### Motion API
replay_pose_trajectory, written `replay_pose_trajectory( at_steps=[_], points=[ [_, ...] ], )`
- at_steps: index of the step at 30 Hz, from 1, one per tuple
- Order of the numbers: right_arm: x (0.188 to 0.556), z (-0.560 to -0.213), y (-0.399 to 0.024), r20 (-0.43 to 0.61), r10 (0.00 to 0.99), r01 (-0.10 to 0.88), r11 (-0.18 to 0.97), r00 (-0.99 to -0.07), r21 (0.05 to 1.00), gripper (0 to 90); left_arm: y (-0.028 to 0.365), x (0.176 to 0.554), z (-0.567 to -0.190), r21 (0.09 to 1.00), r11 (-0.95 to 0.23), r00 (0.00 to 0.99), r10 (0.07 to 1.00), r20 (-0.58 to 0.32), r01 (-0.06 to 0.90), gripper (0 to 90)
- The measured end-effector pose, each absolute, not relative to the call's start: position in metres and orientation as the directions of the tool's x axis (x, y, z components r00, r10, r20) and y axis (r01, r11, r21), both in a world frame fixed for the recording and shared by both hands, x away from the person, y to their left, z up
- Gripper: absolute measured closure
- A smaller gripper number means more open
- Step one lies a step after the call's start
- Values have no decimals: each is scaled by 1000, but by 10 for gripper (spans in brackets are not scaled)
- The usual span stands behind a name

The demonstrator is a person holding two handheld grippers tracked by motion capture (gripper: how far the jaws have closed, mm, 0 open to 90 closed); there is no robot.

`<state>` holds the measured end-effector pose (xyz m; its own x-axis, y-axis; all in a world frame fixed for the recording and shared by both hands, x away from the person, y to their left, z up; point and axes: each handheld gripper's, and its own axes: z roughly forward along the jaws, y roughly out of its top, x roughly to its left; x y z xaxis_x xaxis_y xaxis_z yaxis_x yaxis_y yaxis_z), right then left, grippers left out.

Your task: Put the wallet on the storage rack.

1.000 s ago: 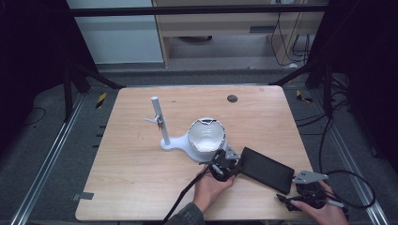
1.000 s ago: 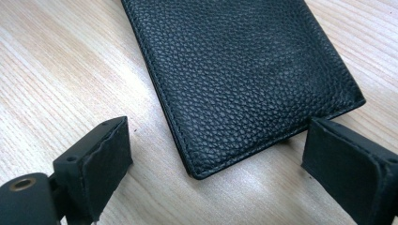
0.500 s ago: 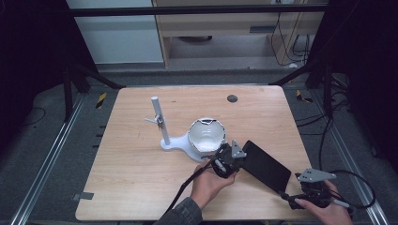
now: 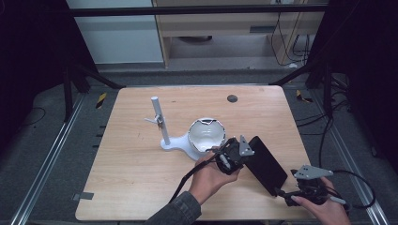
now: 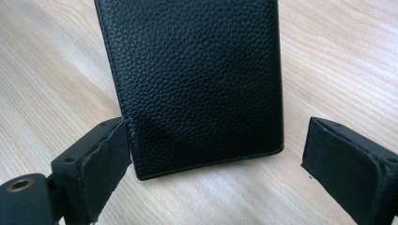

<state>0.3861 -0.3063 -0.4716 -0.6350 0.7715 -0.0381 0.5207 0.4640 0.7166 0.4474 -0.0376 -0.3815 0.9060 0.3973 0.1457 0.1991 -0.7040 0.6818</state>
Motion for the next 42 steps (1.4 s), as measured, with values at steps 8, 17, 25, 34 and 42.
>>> replay_pose_trajectory(
  at_steps=[8, 17, 25, 34, 42],
  points=[
    [389, -463, -302, -49, 764, 502, 469, -643, 727, 85, -41, 447, -369, 666, -729, 915, 362, 177, 159, 869],
    [394, -456, -293, -54, 753, 483, 474, -655, 736, 89, -41, 447, -354, 658, -744, 919, 334, 211, 120, 870],
    [395, -449, -291, -66, 753, 471, 475, -655, 744, 90, -41, 445, -344, 649, -755, 921, 312, 235, 90, 871],
    [398, -445, -287, -66, 748, 461, 473, -660, 751, 92, -41, 440, -335, 637, -769, 920, 284, 269, 51, 872],
    [403, -438, -283, -65, 742, 442, 465, -667, 767, 97, -38, 432, -328, 627, -779, 921, 257, 294, 17, 873]
  ],
)
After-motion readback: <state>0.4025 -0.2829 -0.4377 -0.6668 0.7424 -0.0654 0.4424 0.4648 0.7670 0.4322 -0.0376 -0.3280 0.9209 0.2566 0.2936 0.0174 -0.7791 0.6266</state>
